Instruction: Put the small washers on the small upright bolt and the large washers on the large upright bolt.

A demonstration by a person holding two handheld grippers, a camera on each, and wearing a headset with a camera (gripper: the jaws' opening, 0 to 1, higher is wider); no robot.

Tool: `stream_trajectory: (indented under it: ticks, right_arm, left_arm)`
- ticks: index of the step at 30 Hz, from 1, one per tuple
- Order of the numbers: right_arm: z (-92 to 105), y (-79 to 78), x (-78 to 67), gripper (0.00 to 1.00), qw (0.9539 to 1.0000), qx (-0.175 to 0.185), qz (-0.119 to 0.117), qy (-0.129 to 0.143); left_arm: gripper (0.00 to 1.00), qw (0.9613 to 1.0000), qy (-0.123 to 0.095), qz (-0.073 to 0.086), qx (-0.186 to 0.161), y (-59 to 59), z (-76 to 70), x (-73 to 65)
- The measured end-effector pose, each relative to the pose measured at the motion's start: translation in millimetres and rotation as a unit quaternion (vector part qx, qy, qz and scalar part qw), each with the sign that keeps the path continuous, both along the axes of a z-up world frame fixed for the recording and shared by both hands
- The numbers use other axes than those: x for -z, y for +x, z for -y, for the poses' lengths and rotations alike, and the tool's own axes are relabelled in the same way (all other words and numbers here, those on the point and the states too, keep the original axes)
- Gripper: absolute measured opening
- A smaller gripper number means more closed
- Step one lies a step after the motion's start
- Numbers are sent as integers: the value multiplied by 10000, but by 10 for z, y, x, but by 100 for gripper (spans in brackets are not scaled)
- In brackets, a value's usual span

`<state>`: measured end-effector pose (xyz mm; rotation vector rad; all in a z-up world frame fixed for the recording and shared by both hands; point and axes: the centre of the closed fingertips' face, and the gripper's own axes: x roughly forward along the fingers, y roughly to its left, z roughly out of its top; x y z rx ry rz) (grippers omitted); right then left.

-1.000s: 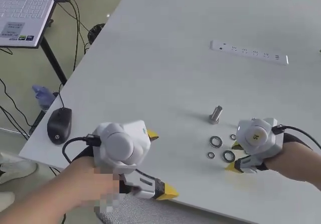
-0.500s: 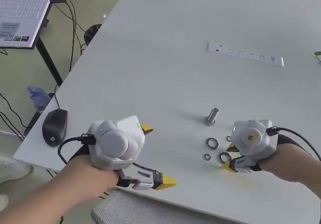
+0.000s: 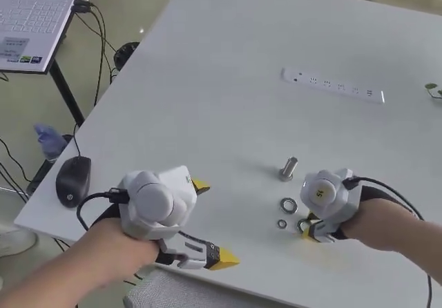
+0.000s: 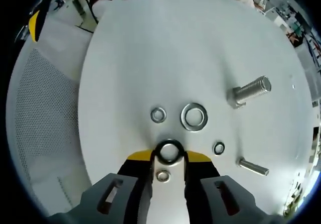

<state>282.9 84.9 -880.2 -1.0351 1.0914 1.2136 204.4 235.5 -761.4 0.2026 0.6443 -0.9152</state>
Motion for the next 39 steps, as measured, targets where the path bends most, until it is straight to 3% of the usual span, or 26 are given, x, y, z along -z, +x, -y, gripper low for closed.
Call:
stream_trajectory:
  ticks: [5, 9, 25, 39]
  right_arm:
    - [2, 27, -2, 21, 9999, -133, -22, -34]
    - [11, 42, 1, 20, 10000, 26, -27, 79]
    - [54, 19, -34, 20, 9995, 182, -188, 160]
    - [177, 45, -335, 21, 9993, 215, -248, 178]
  left_arm:
    - [78, 10000, -77, 17, -33, 2, 0, -32]
    - [76, 10000, -35, -45, 33, -34, 14, 11]
    - [75, 10000, -21, 17, 83, -20, -19, -68]
    - [76, 9999, -56, -8, 141, -37, -17, -48]
